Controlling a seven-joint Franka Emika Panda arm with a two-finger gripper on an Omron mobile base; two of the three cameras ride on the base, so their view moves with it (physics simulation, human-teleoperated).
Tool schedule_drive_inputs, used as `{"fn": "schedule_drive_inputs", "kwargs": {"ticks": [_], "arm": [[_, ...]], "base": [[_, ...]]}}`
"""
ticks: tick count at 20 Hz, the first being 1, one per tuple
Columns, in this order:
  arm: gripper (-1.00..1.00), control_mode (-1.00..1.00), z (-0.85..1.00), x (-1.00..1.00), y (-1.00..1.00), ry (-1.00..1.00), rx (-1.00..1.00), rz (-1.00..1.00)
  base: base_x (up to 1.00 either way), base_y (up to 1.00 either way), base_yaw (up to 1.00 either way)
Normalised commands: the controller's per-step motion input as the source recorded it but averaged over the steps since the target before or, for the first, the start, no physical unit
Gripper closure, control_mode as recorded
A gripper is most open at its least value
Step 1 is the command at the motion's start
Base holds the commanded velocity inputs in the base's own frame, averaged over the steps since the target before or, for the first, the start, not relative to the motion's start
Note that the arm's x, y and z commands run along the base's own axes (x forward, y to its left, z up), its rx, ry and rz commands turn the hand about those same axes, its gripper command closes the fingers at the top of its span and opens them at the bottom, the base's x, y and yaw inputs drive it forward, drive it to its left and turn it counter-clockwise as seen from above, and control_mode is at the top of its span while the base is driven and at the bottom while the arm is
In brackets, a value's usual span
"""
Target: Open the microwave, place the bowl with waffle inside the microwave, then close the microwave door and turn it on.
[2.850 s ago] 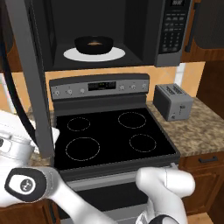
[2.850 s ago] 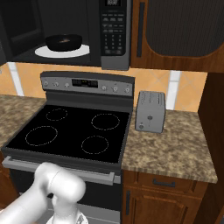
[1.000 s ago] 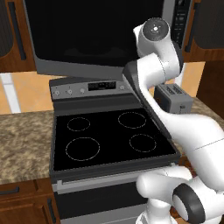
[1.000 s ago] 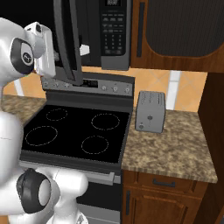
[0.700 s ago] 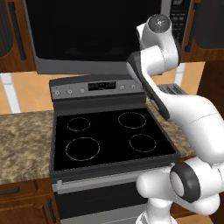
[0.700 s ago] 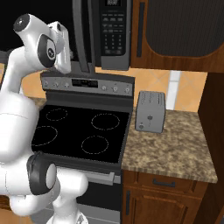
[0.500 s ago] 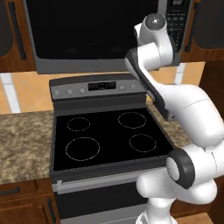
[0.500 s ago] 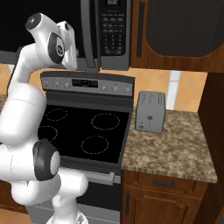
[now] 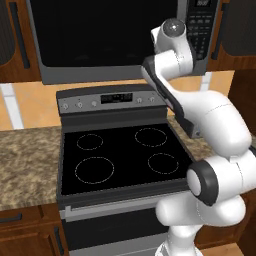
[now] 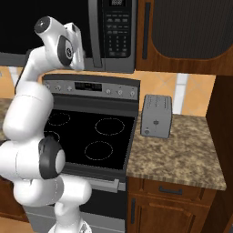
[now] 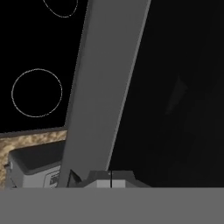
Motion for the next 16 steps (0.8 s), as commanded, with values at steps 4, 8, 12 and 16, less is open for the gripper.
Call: {"fn": "schedule_drive_inputs", "kwargs": {"ticks": [4,8,12,16], "arm": [[1.0,-1.0,-0.34,1.0,0.0,0.02,0.0,0.0],[1.0,-1.0,-0.28,0.99,0.0,0.03,0.0,0.0],[1.0,-1.0,0.03,-0.14,0.46,0.0,0.0,0.07],[1.0,-1.0,0.19,-0.89,0.67,0.0,0.0,0.12]], "base": [[0.0,0.0,0.0],[0.0,0.0,0.0],[0.0,0.0,0.0],[0.0,0.0,0.0]]}}
